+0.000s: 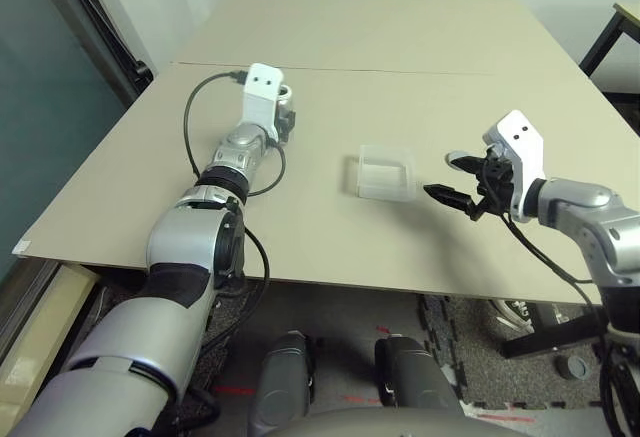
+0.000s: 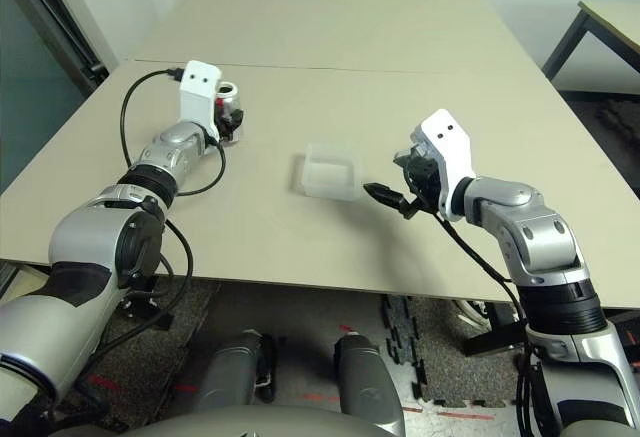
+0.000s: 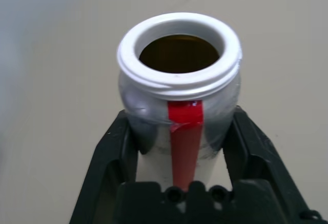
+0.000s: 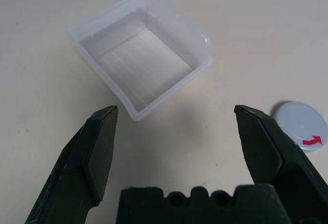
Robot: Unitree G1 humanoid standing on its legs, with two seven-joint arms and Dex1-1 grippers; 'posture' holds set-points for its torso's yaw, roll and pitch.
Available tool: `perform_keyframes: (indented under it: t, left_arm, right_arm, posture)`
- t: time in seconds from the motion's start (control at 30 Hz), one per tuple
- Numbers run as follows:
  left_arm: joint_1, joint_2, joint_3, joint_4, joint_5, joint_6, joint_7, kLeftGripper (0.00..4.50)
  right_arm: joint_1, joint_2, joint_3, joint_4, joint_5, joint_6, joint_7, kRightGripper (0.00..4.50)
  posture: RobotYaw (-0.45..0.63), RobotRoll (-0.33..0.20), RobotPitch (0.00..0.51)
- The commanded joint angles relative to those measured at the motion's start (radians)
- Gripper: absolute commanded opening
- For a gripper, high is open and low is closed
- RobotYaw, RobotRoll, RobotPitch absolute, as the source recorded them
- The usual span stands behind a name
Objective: Pour the medicine from the bottle into the box.
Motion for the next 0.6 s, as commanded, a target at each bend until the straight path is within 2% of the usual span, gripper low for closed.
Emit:
perform_keyframes:
  t: [0.03, 0.1, 0.17, 0.4, 0.6]
  left_arm:
    - [-0.067, -0.014, -0.201, -0.023, 0.213, -0.141, 0.077, 2.48]
    - [-0.115, -0.023, -0.385, -0.026, 0.395, -0.208, 0.179, 2.48]
    - [-0.140, -0.037, -0.526, -0.022, 0.528, -0.253, 0.263, 2.48]
    - [-0.125, -0.057, -0.810, -0.013, 0.788, -0.304, 0.467, 2.48]
    - [-0.102, -0.063, -0.906, 0.003, 0.879, -0.244, 0.558, 2.48]
  right_arm:
    - [0.006, -0.003, -0.020, -0.020, 0.009, 0.011, -0.008, 4.50]
    - [0.003, 0.002, -0.017, -0.017, 0.010, 0.009, -0.013, 4.50]
    - [0.000, 0.006, -0.016, -0.013, 0.010, 0.005, -0.016, 4.50]
    - [-0.005, 0.016, -0.020, -0.010, 0.008, -0.003, -0.029, 4.50]
    - [0.005, 0.032, -0.020, -0.016, 0.009, -0.005, -0.041, 4.50]
  posture:
    - [-0.15, 0.000, 0.076]
    - [-0.15, 0.000, 0.075]
    - [-0.16, 0.000, 0.072]
    - [-0.20, 0.000, 0.073]
    - [-0.19, 0.000, 0.075]
